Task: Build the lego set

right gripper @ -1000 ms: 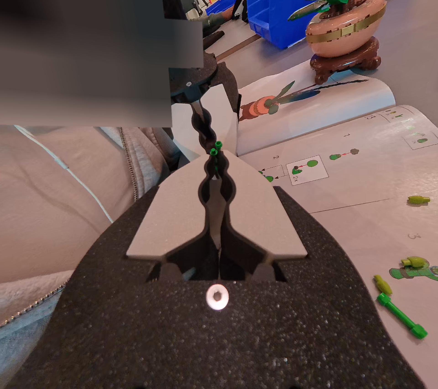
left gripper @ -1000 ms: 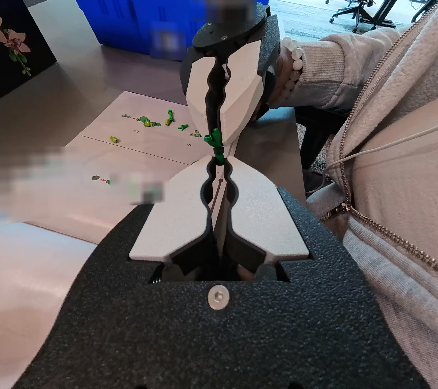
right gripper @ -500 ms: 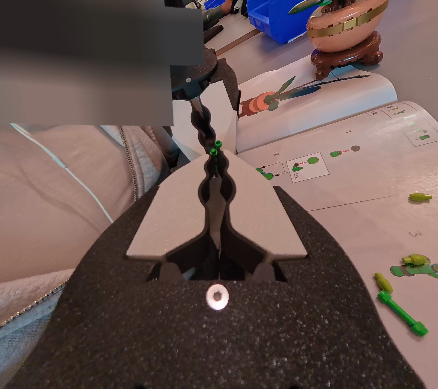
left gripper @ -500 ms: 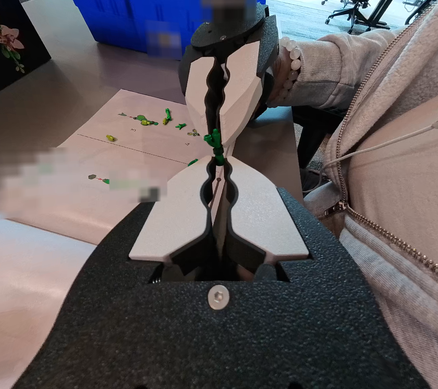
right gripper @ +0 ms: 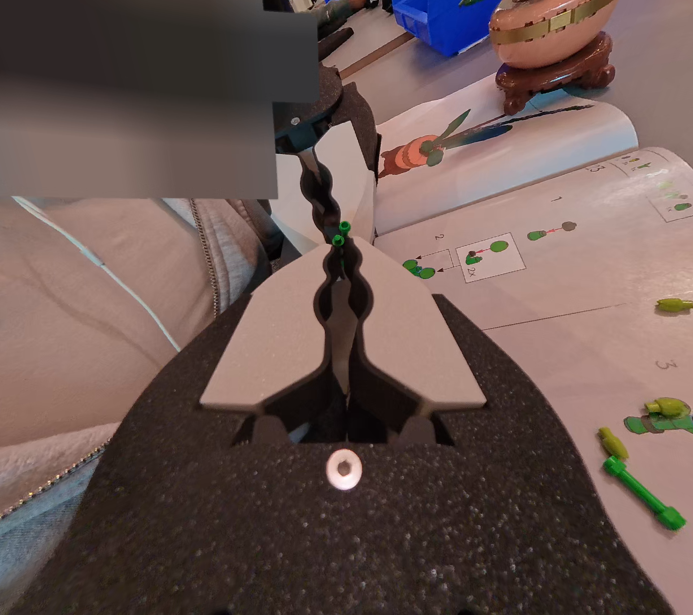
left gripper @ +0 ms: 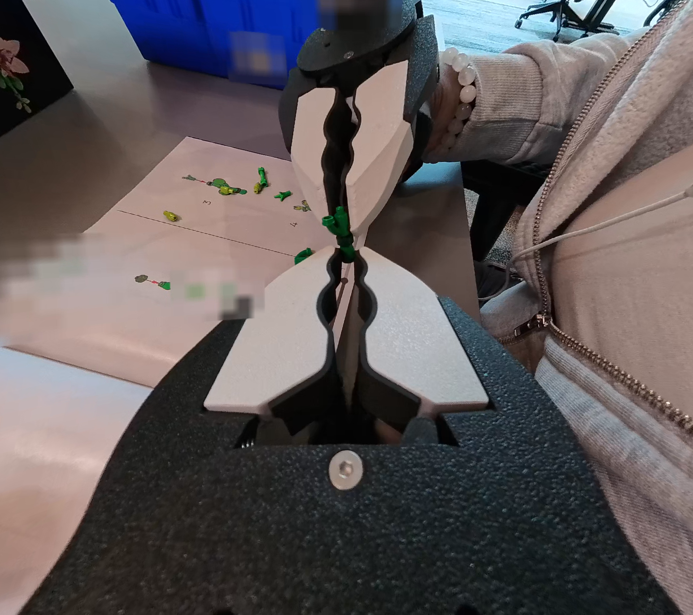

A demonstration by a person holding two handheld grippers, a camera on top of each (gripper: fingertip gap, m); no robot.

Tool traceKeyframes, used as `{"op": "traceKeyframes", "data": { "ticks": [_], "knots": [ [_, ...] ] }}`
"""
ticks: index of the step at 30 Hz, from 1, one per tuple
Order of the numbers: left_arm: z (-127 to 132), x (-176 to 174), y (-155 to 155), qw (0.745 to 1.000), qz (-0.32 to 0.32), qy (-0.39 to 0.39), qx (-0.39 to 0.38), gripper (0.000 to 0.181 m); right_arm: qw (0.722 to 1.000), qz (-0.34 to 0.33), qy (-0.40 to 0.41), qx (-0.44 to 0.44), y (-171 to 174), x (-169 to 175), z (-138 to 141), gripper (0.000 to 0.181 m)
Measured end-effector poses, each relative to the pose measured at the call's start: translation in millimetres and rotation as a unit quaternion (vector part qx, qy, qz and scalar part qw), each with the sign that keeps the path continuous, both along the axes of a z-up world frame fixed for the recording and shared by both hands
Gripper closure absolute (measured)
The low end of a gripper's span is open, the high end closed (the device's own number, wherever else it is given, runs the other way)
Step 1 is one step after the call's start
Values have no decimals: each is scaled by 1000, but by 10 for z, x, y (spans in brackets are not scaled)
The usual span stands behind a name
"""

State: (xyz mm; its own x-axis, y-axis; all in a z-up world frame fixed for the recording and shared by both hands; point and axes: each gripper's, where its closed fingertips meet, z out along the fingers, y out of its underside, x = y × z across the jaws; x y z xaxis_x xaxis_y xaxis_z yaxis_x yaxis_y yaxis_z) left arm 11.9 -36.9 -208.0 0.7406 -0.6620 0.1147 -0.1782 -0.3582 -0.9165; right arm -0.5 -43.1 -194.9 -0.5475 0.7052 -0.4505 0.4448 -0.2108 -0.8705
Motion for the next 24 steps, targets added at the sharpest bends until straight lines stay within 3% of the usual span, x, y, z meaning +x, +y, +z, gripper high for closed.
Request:
{"op": "traceKeyframes", "data": {
  "ticks": [6,8,11,17,24],
  "knots": [
    [16,-8,9,1000,3,-7,2,176,1000,-3,10,-27,4,-19,50,178],
    [55,-27,16,1000,6,-23,8,176,998,-15,20,-49,36,-51,106,154],
    [46,-42,31,1000,13,-24,3,176,997,-30,53,-55,52,-62,226,159],
    [42,-47,39,1000,18,-21,4,176,998,-57,37,6,60,-98,149,175],
    [163,-117,67,997,34,-71,23,174,995,-61,68,-50,116,-100,273,179]
  ]
}}
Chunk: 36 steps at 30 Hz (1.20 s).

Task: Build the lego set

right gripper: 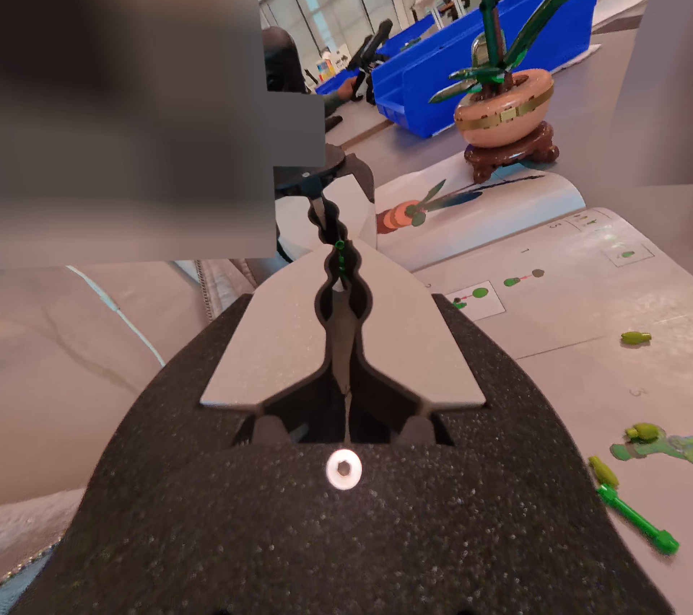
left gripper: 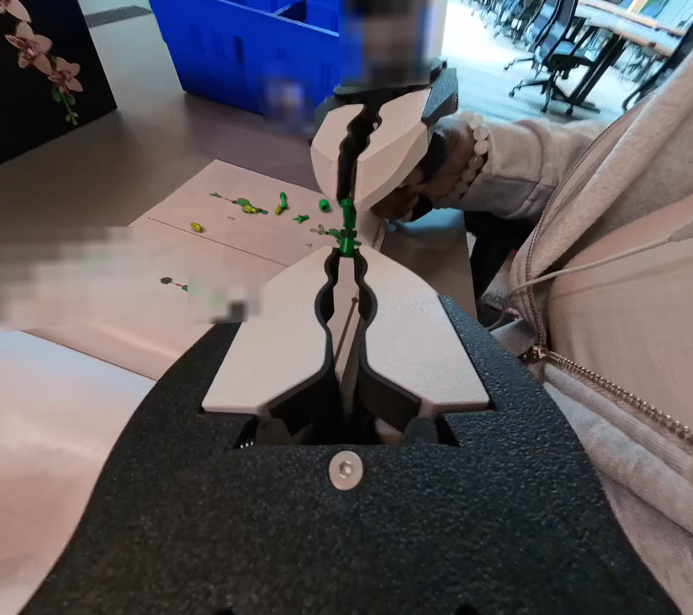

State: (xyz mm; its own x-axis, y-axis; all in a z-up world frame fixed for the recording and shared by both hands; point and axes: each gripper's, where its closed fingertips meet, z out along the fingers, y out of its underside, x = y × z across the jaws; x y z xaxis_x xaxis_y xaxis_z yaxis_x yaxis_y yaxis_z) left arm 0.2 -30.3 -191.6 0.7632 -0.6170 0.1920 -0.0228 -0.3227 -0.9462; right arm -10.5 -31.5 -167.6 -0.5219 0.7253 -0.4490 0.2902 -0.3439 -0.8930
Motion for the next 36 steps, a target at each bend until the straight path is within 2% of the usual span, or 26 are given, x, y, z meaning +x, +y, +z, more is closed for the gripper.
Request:
{"op": "traceKeyframes", "data": {
  "ticks": [6,10,16,19,21,22,26,36],
  "knots": [
    [83,-20,-20,999,-8,-34,16,169,999,11,22,-30,11,-18,93,180],
    [128,10,-28,998,-18,-47,28,157,997,39,35,-54,-46,-8,191,180],
    [216,49,-68,996,-32,-64,58,174,997,59,32,-38,-124,-15,188,179],
    [221,50,-73,996,-33,-63,62,175,997,59,33,-36,-135,-16,197,179],
    [235,45,-75,995,-31,-64,68,175,998,53,27,-36,-109,-14,198,166],
    [237,45,-78,995,-32,-65,69,175,998,54,25,-36,-97,-2,198,166],
    [232,48,-78,995,-32,-64,67,175,998,55,21,-14,-117,23,166,176],
    [156,75,-68,997,-34,-50,40,176,996,47,-11,76,-116,50,43,178]
  ]
}}
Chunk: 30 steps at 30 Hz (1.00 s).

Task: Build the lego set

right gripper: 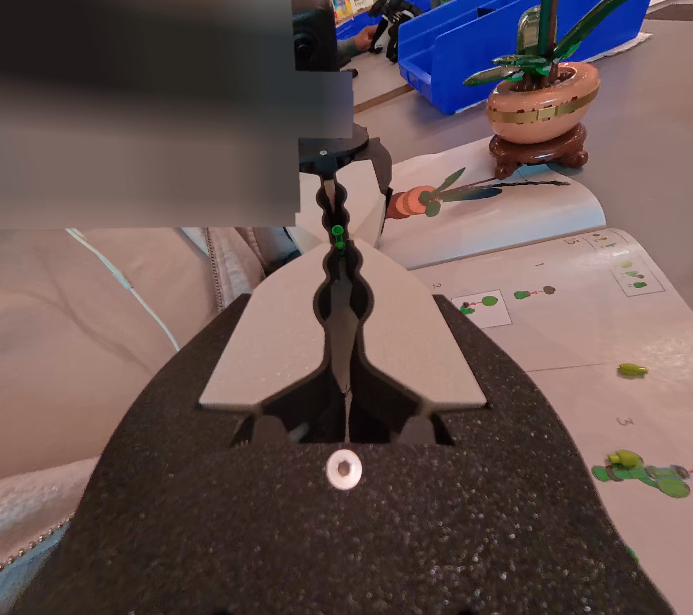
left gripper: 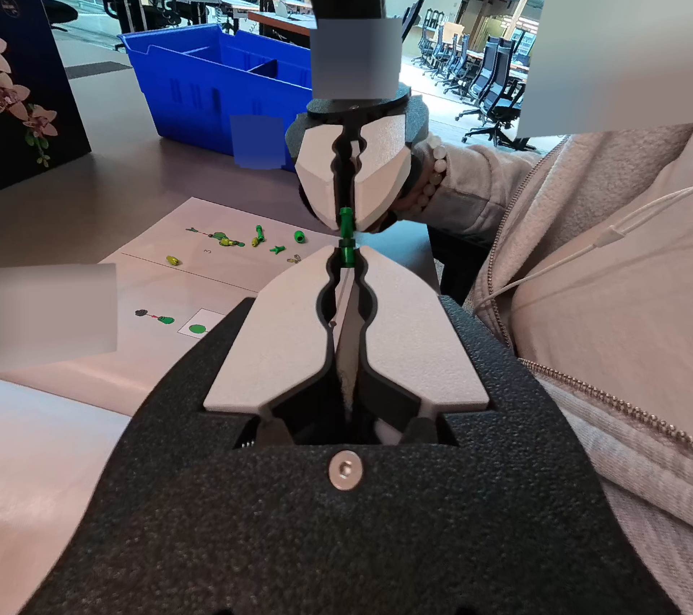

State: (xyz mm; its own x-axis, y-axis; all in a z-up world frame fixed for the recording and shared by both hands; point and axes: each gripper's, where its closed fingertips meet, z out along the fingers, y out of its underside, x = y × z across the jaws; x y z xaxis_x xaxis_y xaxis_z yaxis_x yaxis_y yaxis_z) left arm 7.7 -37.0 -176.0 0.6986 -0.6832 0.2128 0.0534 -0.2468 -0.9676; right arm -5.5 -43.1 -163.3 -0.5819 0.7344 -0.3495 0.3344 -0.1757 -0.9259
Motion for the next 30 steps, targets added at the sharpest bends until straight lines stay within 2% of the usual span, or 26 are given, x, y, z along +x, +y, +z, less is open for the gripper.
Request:
{"op": "traceKeyframes", "data": {
  "ticks": [17,30],
  "knots": [
    [-180,68,-33,997,-20,64,-38,176,997,-2,-63,50,-28,79,-197,178],
    [-218,55,-33,996,-20,74,-48,177,994,-11,-85,72,-7,93,-317,179]
  ]
}}
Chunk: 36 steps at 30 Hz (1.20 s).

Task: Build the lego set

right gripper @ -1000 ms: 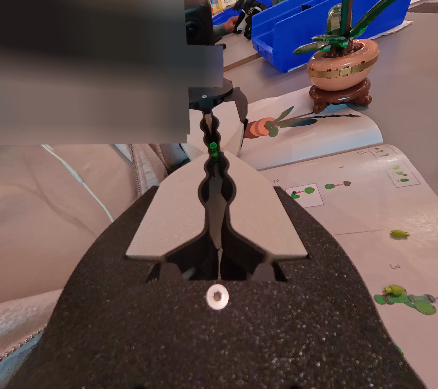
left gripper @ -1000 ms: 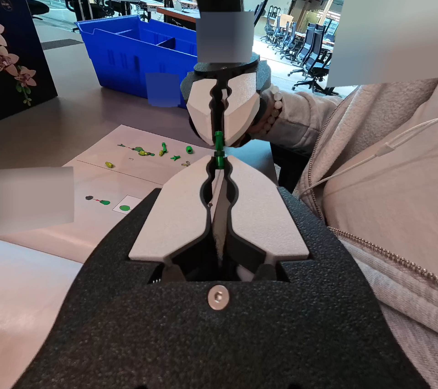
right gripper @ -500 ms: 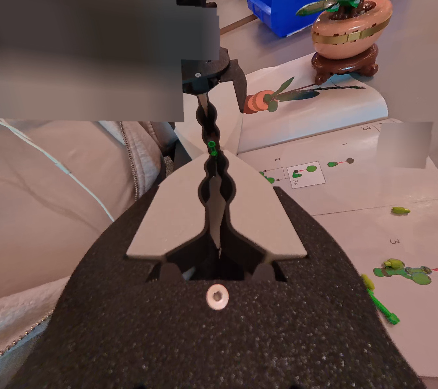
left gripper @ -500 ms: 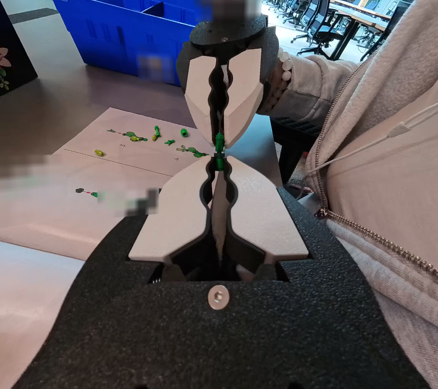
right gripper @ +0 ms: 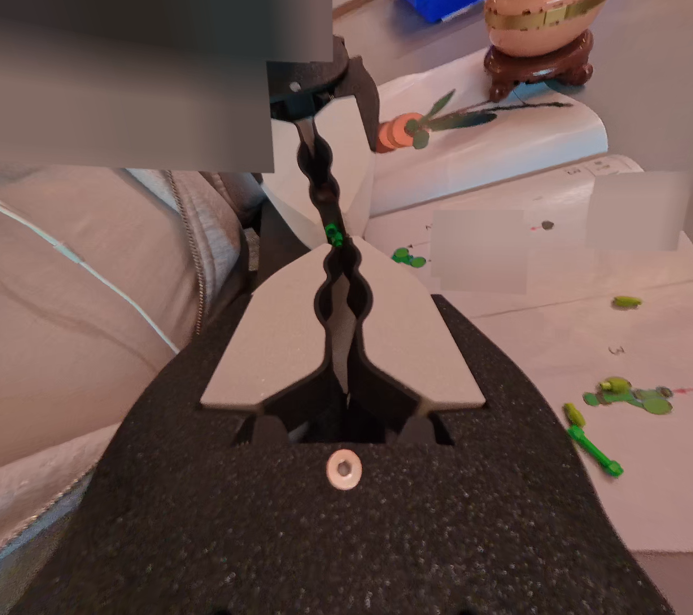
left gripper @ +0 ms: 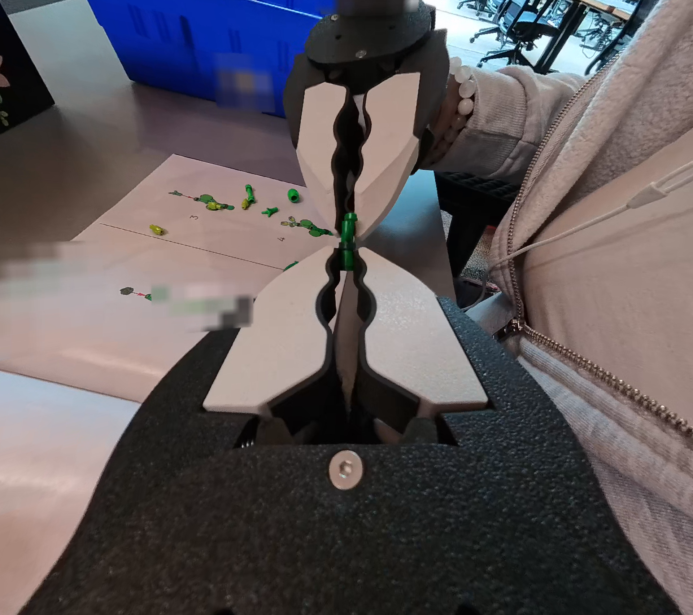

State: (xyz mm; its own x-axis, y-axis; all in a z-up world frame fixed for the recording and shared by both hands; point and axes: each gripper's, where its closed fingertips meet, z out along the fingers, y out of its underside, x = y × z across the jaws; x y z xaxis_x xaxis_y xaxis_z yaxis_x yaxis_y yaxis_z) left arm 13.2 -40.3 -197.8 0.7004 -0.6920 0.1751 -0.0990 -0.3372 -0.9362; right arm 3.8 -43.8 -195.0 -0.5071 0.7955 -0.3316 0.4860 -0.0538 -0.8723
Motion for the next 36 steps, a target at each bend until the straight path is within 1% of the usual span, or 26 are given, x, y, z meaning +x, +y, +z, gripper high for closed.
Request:
{"op": "traceKeyframes", "data": {
  "ticks": [1,2,3,4,5,6,7,8,9,11,13,15,18,20,21,27,31,33,34,35,36],
  "knots": [
    [12,-8,1,1000,1,-5,2,177,1000,-1,-9,12,4,5,-57,181],
    [84,19,-6,999,-7,-30,17,176,999,19,-20,18,-77,16,-141,181],
    [152,81,-11,998,-18,-55,29,177,999,44,-23,-2,-235,0,-177,181],
    [137,122,0,998,-20,-48,27,176,998,56,-37,-4,-306,-12,-238,181],
    [105,104,14,999,-13,-28,28,176,998,51,-43,-5,-276,-25,-252,181],
    [95,40,19,999,-1,-21,29,176,999,27,-29,-18,-181,-57,-186,181],
    [114,-49,18,999,13,-28,32,176,999,-4,-5,-40,-56,-89,-78,181],
    [134,-131,16,998,24,-38,34,176,998,-19,13,-59,34,-91,23,180],
    [152,-183,21,998,30,-44,37,176,997,-26,22,-63,90,-88,77,179],
    [188,-226,41,997,40,-57,45,176,997,-30,30,-62,126,-104,127,169],
    [242,-247,53,994,46,-81,54,176,991,-32,67,-107,129,-135,298,161],
    [280,-238,48,992,42,-101,55,176,986,-31,90,-139,131,-173,396,161],
    [289,-197,44,991,31,-118,47,176,988,-16,86,-130,70,-212,368,163],
    [279,-175,46,992,28,-117,43,176,988,0,88,-127,19,-215,384,176],
    [279,-168,45,992,27,-119,42,176,989,0,89,-116,18,-222,379,177],
    [282,-157,25,991,20,-122,42,176,994,2,88,-65,-12,-191,352,179],
    [242,-102,14,994,13,-99,39,176,994,0,93,-57,-71,-205,385,178],
    [252,-93,19,994,14,-100,43,175,994,-2,98,-44,-53,-209,430,176],
    [277,-127,25,993,23,-110,48,175,993,-9,108,-46,-3,-199,502,164],
    [296,-193,28,991,36,-118,51,175,991,-26,120,-51,90,-180,598,156],
    [327,-286,26,989,54,-125,60,175,989,-45,131,-45,206,-145,678,155]
  ]
}}
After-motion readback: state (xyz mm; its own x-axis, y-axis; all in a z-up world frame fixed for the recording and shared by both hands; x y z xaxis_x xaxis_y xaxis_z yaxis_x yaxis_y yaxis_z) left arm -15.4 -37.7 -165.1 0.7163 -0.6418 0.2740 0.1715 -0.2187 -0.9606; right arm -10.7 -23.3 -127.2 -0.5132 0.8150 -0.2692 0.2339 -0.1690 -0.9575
